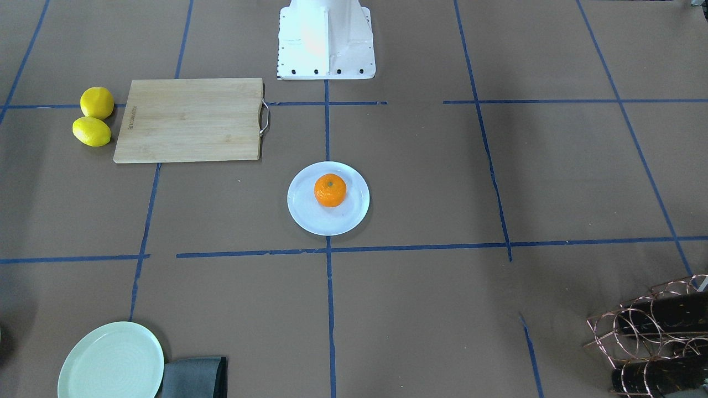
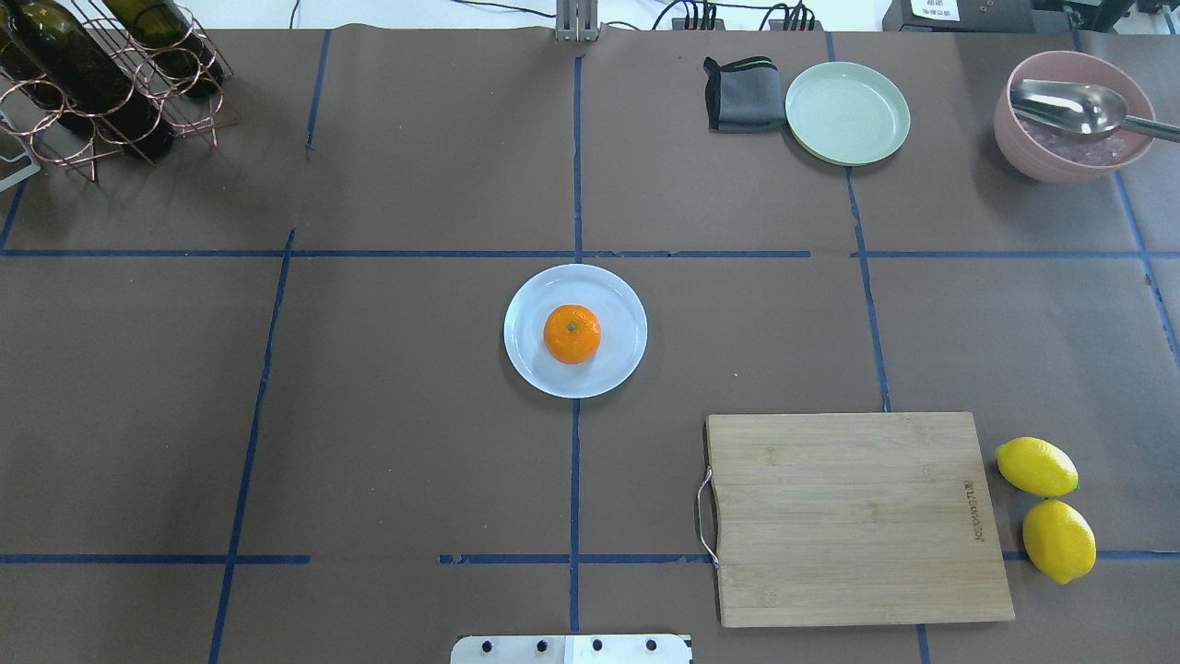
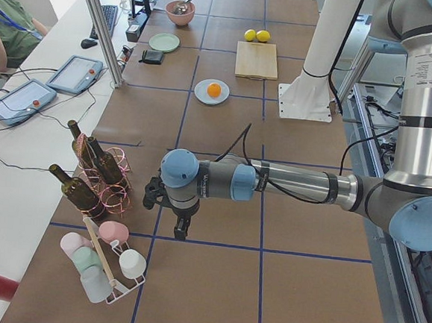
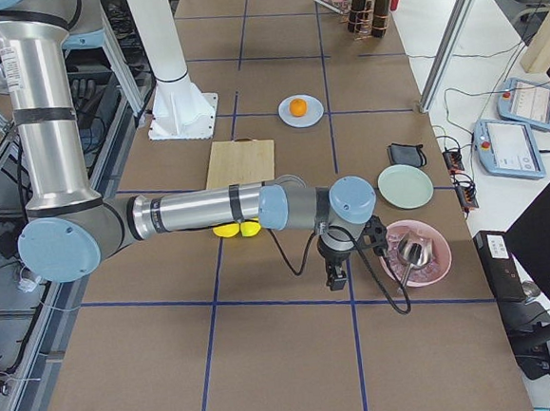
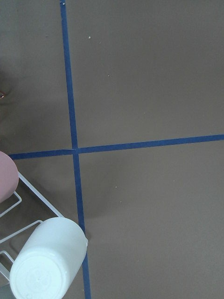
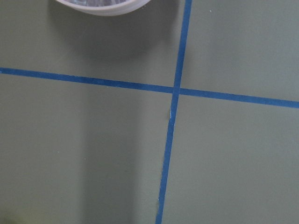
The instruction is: Pick orange to plate
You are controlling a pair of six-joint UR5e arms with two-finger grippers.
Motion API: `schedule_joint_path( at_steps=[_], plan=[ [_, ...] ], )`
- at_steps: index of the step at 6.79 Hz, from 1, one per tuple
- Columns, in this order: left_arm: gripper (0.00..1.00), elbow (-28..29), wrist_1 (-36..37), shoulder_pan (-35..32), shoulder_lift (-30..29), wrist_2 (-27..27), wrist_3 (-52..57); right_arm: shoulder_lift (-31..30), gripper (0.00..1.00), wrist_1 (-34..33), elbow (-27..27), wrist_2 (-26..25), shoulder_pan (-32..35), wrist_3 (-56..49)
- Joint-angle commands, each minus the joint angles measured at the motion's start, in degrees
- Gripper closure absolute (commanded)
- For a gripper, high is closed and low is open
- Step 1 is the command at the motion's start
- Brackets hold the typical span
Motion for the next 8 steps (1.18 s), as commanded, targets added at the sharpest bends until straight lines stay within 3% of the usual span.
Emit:
schedule_joint_path(
  at_steps=[1, 3, 8],
  plan=[
    [0.0, 0.51, -0.16, -0.01, -0.23, 0.11, -0.01, -1.99, 0.0, 2.02, -0.47, 0.39, 1.03, 1.06],
    [0.0, 0.51, -0.16, 0.07, -0.23, 0.12, -0.01, -2.08, 0.0, 7.97, -0.65, 0.22, 1.03, 8.5],
    [0.0, 0.6, -0.16, -0.01, -0.14, 0.03, -0.01, -1.99, 0.0, 8.27, -0.47, 0.48, 1.03, 9.5]
  ],
)
